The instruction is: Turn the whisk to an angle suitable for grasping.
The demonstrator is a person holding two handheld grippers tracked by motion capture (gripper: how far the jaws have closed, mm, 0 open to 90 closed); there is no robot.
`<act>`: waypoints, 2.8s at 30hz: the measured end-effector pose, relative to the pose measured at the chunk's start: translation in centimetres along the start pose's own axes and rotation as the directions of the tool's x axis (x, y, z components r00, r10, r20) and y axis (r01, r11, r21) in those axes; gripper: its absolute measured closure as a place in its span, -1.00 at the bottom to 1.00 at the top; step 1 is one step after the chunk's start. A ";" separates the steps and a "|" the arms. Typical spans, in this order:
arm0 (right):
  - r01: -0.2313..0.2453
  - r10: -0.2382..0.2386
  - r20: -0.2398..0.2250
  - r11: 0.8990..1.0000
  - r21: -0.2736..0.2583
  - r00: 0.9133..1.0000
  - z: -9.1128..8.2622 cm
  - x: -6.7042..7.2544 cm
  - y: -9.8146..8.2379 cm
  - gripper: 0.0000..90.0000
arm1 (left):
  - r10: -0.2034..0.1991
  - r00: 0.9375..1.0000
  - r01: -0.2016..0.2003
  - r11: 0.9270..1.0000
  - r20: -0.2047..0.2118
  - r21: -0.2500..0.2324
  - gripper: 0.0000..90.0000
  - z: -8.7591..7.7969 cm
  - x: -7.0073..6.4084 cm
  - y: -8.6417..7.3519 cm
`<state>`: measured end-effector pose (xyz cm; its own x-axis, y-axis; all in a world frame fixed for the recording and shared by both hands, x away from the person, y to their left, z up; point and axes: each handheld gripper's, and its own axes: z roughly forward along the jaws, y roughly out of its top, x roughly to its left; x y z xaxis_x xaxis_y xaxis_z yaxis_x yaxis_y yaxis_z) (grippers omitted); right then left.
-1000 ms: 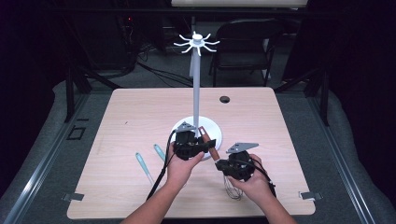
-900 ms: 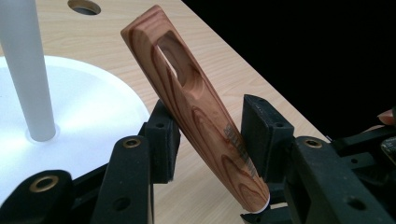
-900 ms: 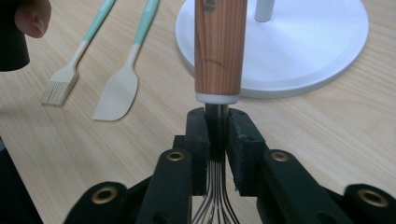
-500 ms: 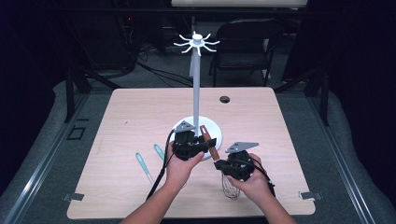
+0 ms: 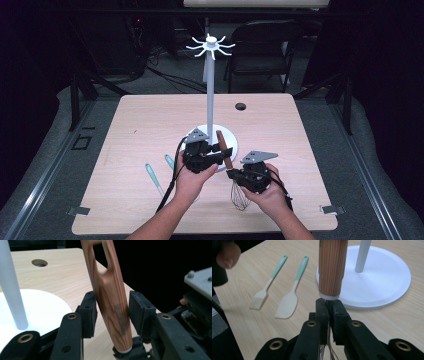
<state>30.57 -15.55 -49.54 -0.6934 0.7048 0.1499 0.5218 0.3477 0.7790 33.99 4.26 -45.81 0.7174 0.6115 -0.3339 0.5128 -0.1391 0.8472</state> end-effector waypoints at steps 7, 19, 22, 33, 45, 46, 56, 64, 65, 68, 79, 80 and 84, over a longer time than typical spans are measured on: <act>-0.007 0.007 0.013 1.000 -0.031 1.000 -0.2 -0.1 0.1 0.90 | -0.034 0.999 0.033 0.999 0.027 0.020 0.33 0.8 -0.1 -1.0; -0.021 0.023 0.019 0.998 -0.067 1.000 -0.4 -0.1 0.2 0.90 | -0.054 0.997 0.051 0.997 0.050 0.051 0.44 2.0 -0.5 -2.1; -0.023 0.024 0.022 0.997 -0.070 0.999 -0.3 -0.1 0.2 0.90 | -0.061 0.996 0.058 0.997 0.061 0.050 0.48 2.0 -0.5 -2.1; -0.031 0.032 0.001 0.995 -0.092 0.999 -0.5 -0.1 0.3 0.89 | -0.035 0.997 0.032 0.998 0.066 0.050 0.53 1.6 -0.9 -1.6; -0.039 0.041 0.011 0.993 -0.109 0.999 -0.9 -0.2 0.3 0.62 | 0.033 0.999 -0.034 0.998 0.015 0.056 0.55 0.5 -0.4 -0.4; -0.042 0.044 0.012 0.993 -0.109 0.999 -1.0 -0.2 0.3 0.61 | 0.040 0.999 -0.040 0.998 0.006 0.054 0.55 0.4 -0.3 -0.2; -0.056 0.059 0.033 0.994 -0.099 0.998 -1.1 -1.0 -0.1 0.54 | 0.076 0.996 -0.074 0.996 -0.047 0.053 0.56 -1.0 0.7 1.4; -0.087 0.092 0.051 0.992 -0.094 0.994 -0.9 -2.0 -0.8 0.52 | 0.144 0.984 -0.139 0.989 -0.101 0.058 0.56 -2.9 1.0 4.8; -0.087 0.092 0.059 0.992 -0.089 0.994 -0.8 -2.0 -0.9 0.52 | 0.144 0.984 -0.139 0.989 -0.101 0.058 0.56 -2.9 1.0 4.8; -0.090 0.096 0.070 0.993 -0.074 0.993 -0.6 -2.3 -1.1 0.52 | 0.167 0.978 -0.161 0.985 -0.128 0.061 0.56 -3.7 1.0 6.6; -0.104 0.109 0.075 0.992 -0.068 0.991 -0.4 -2.8 -1.4 0.51 | 0.182 0.964 -0.182 0.983 -0.196 0.016 0.56 -4.6 -0.1 11.3; -0.103 0.109 0.076 0.992 -0.068 0.991 -0.4 -2.8 -1.5 0.51 | 0.185 0.962 -0.186 0.982 -0.204 0.012 0.56 -4.6 -0.3 11.7; -0.109 0.114 0.075 0.992 -0.065 0.991 -0.3 -2.8 -1.5 0.50 | 0.193 0.955 -0.196 0.980 -0.226 0.009 0.56 -4.4 -1.0 12.9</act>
<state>31.56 -18.28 -50.95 -0.5904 0.7841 0.1912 0.5609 0.2283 0.7958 37.81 5.32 -32.69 0.6774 0.7330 -0.0615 0.3660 -0.2633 0.8926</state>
